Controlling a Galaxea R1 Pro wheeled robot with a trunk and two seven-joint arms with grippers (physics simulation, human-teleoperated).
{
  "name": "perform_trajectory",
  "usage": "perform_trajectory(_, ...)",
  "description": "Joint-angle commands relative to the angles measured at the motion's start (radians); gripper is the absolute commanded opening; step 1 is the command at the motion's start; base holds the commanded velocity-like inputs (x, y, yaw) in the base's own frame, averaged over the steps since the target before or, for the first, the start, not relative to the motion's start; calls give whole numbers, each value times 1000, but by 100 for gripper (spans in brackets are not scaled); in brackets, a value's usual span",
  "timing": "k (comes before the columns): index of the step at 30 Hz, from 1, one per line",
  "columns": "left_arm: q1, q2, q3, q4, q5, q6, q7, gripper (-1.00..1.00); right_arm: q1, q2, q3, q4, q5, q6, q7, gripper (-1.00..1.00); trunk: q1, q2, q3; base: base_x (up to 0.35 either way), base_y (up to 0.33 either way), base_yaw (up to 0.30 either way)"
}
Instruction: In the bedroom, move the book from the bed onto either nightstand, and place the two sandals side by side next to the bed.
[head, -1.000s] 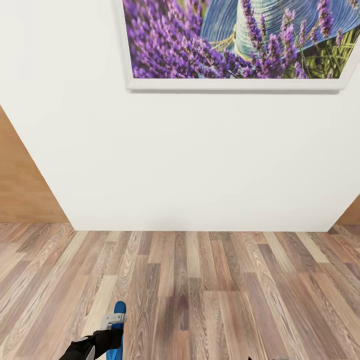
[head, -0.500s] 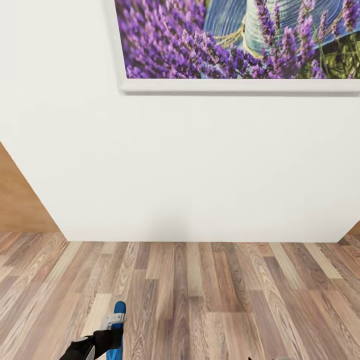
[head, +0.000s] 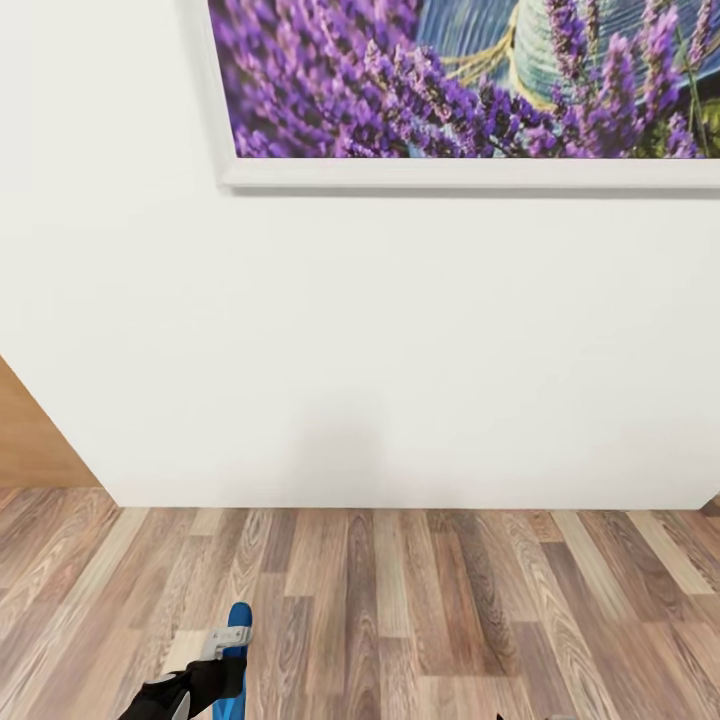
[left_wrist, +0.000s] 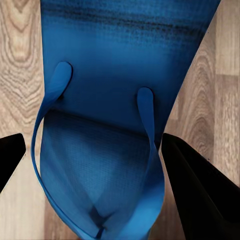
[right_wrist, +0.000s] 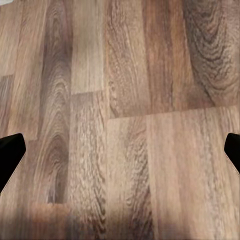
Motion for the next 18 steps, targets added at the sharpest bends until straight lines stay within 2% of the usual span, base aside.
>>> perform_trajectory(1,0,-1,8,-2,-10,5,-8,-100,-1,0,-4,4,-7,-2,10,100,0,0,-1,316,0,0)
perform_trajectory(10,0,-1,8,-2,-10,5,-8,-100,-1,0,-4,4,-7,-2,10,100,0,0,-1,301,0,8)
perform_trajectory(18,0,-1,8,-2,-10,5,-8,-100,-1,0,-4,3,-7,-2,10,100,0,0,-3,28,0,236)
